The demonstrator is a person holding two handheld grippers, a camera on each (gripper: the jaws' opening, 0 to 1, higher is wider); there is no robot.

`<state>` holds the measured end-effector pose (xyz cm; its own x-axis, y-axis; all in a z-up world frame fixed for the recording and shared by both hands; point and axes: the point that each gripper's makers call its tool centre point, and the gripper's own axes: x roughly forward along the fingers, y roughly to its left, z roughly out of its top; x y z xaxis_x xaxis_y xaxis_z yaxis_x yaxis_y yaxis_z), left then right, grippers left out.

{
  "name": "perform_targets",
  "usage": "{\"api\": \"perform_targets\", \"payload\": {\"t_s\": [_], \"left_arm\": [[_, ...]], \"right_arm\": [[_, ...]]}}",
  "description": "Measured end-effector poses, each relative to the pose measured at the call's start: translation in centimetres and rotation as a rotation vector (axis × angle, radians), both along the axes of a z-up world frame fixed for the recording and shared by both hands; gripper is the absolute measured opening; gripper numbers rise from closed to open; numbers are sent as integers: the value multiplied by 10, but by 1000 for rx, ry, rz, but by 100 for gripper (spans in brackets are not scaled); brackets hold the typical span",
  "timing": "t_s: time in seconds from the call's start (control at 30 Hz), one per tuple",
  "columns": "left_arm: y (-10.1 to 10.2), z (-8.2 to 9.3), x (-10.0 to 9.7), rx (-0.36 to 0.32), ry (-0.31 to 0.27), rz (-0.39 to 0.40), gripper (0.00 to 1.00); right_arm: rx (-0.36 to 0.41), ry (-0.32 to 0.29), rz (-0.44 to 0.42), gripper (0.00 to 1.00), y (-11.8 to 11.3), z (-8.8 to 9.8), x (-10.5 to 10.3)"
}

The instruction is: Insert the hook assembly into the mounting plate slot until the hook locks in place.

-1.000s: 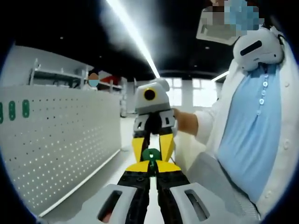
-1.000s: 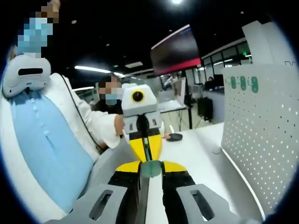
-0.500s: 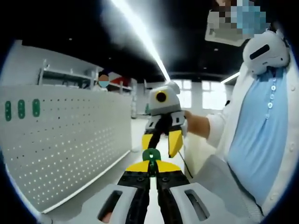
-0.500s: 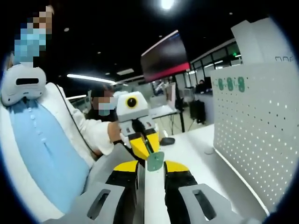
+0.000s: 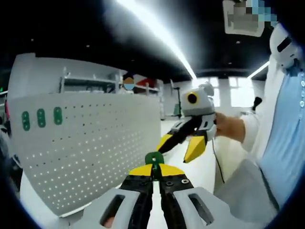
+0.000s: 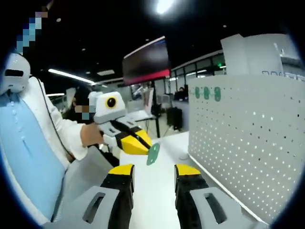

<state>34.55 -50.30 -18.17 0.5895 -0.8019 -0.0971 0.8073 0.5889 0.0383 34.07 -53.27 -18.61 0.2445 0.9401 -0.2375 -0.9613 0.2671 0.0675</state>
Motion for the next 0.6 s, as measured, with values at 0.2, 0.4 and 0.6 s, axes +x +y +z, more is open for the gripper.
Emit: {"api": "perform_targets", "payload": {"t_s": [0.2,0.4,0.6], "left_arm": [[5,15,22,-29,-44,148,3],[13,30,41,-53,-70,280,3],[27,43,64,-108,-83,415,3]], "right_arm": [[-3,-30,-92,37,-11,1,13],[2,-52,-157,38,-20,4,20],[17,-93,-211,41,-25,18,23]]}}
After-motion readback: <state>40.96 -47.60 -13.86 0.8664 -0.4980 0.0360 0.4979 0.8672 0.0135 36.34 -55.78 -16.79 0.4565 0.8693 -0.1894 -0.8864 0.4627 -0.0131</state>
